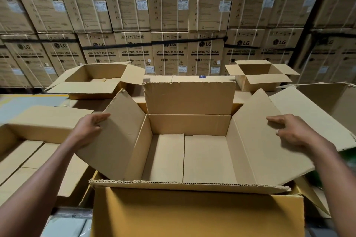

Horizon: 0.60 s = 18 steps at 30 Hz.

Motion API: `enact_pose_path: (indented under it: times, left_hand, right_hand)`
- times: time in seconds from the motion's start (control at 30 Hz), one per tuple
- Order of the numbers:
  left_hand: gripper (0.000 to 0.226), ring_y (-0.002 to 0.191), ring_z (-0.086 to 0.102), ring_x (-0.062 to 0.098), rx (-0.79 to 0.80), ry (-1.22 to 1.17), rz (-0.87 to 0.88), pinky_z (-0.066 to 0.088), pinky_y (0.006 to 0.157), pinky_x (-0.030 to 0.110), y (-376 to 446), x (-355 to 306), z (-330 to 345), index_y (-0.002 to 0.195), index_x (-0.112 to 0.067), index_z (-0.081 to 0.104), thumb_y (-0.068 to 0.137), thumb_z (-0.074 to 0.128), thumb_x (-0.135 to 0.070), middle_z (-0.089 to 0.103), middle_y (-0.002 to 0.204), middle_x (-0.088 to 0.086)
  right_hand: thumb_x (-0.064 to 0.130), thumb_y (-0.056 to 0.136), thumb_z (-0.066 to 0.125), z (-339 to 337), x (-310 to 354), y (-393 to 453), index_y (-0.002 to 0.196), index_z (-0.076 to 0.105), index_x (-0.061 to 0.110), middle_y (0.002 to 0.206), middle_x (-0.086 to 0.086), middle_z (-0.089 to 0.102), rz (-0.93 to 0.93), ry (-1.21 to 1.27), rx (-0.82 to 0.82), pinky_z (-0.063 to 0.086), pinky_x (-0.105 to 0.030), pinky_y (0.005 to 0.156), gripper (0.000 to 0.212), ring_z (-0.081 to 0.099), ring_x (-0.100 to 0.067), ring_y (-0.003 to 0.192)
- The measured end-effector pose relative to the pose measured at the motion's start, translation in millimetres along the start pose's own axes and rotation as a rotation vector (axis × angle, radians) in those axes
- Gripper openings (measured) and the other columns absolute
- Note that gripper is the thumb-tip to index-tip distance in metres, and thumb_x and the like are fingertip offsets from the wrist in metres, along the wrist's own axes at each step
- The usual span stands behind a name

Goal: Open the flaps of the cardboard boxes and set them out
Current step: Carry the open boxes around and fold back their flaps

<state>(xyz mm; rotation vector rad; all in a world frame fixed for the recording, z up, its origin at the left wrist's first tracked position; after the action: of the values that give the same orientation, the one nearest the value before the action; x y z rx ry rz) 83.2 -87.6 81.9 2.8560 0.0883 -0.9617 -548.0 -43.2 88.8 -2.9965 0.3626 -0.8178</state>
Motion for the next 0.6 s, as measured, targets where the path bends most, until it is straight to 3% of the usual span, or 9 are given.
enact_pose_path:
  times: [0.13, 0.3, 0.43, 0.6]
  left_hand:
    - [0.067, 0.124, 0.055, 0.021, 0.020, -0.008, -0.011, 0.044, 0.102, 0.039, 0.5, 5.2, 4.0, 0.136, -0.021, 0.062, 0.081, 0.051, 0.016, 0.061, 0.135, -0.001]
    - [0.066, 0.127, 0.055, 0.029, -0.006, 0.069, -0.032, 0.047, 0.100, 0.046, -1.6, 11.0, 10.5, 0.137, -0.021, 0.061, 0.082, 0.052, 0.013, 0.061, 0.139, 0.006]
    - [0.065, 0.127, 0.053, 0.034, 0.002, 0.216, -0.048, 0.047, 0.101, 0.049, -6.7, 14.3, 12.7, 0.137, -0.030, 0.060, 0.079, 0.058, 0.001, 0.059, 0.141, 0.011]
    - [0.057, 0.146, 0.031, 0.035, -0.104, 0.371, 0.072, 0.023, 0.117, 0.054, -19.0, 2.4, 11.3, 0.134, -0.021, 0.062, 0.081, 0.068, 0.000, 0.050, 0.150, 0.012]
  right_hand:
    - [-0.012, 0.083, 0.058, -3.8, -4.0, -0.1, 0.140, 0.057, 0.021, 0.141, 0.003, 0.059, 0.044, -0.009, -0.004, 0.036, -0.036, 0.114, 0.066, 0.051, -0.021, 0.133]
    - [0.004, 0.083, 0.061, 0.2, -7.6, -11.2, 0.135, 0.060, 0.032, 0.137, 0.004, 0.061, 0.117, -0.119, -0.037, 0.045, -0.042, 0.101, 0.059, 0.053, -0.026, 0.125]
    - [0.026, 0.092, 0.065, 13.2, -12.8, -18.2, 0.131, 0.062, 0.033, 0.139, -0.005, 0.057, 0.160, -0.255, -0.095, 0.027, -0.043, 0.102, 0.040, 0.034, -0.031, 0.135]
    - [0.026, 0.094, 0.064, 27.6, -7.9, -32.4, 0.122, 0.067, 0.031, 0.154, -0.005, 0.042, 0.127, -0.252, -0.181, 0.004, -0.047, 0.113, 0.029, 0.012, -0.030, 0.148]
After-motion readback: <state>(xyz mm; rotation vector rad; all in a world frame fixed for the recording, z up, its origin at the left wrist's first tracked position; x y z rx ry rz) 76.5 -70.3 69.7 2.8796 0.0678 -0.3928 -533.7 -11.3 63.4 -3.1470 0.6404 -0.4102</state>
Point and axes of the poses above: each hand's wrist, its own y-axis towards the middle knuckle, its own z-axis out of the palm, x = y × z, the point moved 2 cm from there along y, towards the middle knuckle
